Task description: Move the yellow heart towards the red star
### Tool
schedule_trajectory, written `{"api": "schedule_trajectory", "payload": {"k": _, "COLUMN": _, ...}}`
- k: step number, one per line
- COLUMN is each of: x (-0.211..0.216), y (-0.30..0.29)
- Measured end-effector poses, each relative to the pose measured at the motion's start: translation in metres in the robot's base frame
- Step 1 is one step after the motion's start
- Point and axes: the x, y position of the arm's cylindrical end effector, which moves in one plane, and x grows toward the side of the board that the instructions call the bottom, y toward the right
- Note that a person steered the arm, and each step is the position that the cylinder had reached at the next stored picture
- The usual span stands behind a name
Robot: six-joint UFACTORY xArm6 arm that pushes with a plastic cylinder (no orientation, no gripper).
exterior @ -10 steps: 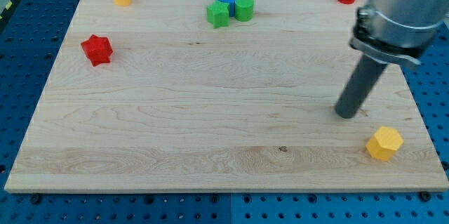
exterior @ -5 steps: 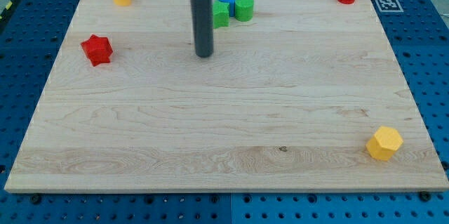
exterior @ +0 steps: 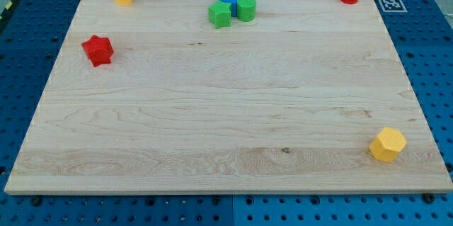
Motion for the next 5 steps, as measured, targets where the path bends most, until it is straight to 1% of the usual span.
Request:
{"api": "schedule_trajectory", "payload": {"k": 2, "x": -0.001, "y": -0.018}}
{"api": "schedule_trajectory", "payload": {"k": 3, "x": -0.001, "y": -0.050}}
{"api": "schedule_trajectory", "payload": {"k": 4, "x": -0.001, "y": -0.062}}
{"api": "schedule_trajectory", "payload": {"k": 5, "x": -0.001, "y": -0.062}}
